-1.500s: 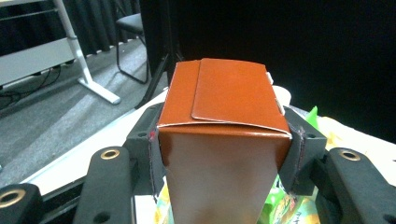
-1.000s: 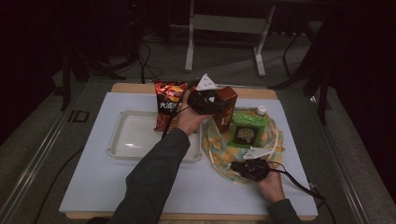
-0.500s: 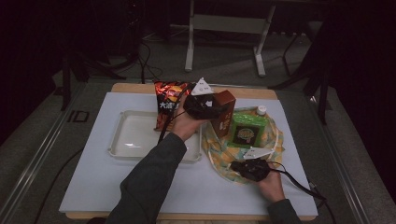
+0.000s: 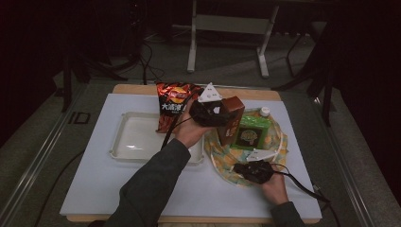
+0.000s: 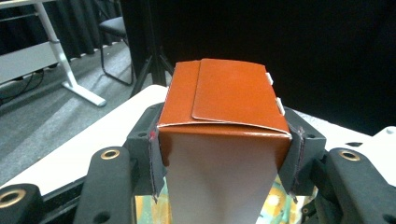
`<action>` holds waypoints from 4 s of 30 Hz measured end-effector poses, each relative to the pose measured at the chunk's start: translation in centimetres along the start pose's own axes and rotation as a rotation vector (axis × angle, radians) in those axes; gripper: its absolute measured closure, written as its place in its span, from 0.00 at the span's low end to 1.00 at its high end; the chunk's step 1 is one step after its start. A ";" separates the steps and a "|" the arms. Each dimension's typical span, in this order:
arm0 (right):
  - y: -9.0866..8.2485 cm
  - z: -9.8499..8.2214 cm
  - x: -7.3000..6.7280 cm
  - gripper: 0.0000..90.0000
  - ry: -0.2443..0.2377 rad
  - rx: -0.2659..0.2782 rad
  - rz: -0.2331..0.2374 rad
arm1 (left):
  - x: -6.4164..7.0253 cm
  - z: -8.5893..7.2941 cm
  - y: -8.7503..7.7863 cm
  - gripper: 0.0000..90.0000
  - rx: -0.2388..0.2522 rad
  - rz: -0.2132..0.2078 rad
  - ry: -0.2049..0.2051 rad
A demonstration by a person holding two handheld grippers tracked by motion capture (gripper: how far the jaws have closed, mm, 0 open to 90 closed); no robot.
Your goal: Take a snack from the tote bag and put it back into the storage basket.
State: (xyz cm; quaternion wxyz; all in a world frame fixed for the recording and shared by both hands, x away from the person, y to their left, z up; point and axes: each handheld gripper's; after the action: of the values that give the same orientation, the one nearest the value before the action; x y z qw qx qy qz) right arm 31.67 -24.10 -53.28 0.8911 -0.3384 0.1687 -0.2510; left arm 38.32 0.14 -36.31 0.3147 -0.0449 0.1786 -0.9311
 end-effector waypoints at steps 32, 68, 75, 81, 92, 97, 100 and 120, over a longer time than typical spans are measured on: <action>0.0 0.0 0.0 0.93 -0.006 0.000 -0.003 | 0.9 1.1 -4.1 0.47 0.052 -0.048 -0.002; 0.0 0.0 0.0 0.93 -0.006 0.000 -0.001 | -2.6 -1.5 -7.7 0.47 0.041 0.006 -0.051; 0.0 0.0 0.0 0.93 -0.006 0.001 0.000 | -3.1 -1.8 -8.4 0.47 0.034 0.024 -0.045; 0.0 -0.1 0.0 0.93 -0.004 0.004 0.002 | -3.7 -2.2 -9.0 0.47 0.023 0.044 -0.039; 0.0 -0.1 0.0 0.93 -0.005 0.003 0.002 | -4.5 -3.0 -10.0 0.47 0.008 0.069 -0.021; 0.0 -0.1 0.0 0.93 -0.005 0.004 0.002 | -5.3 -4.2 -10.4 0.47 0.012 0.067 -0.042; 0.0 -0.1 0.0 0.93 -0.006 0.004 0.001 | -5.7 -4.8 -10.6 0.47 0.002 0.077 -0.051; 0.0 -0.1 0.0 0.93 -0.005 0.005 0.000 | -7.8 -7.5 -13.0 0.47 -0.043 0.117 -0.062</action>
State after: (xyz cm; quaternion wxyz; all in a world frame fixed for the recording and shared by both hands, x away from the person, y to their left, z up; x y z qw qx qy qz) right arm 31.64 -24.16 -53.35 0.8924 -0.3367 0.1659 -0.2505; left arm 35.61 16.71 -38.34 0.3732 -0.0701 0.1911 -0.9052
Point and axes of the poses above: each handheld gripper's, and its own axes: y roughly forward along the jaws, z roughly out of its top, x roughly to its right, and after that the axes turned 5 degrees about z, right-handed
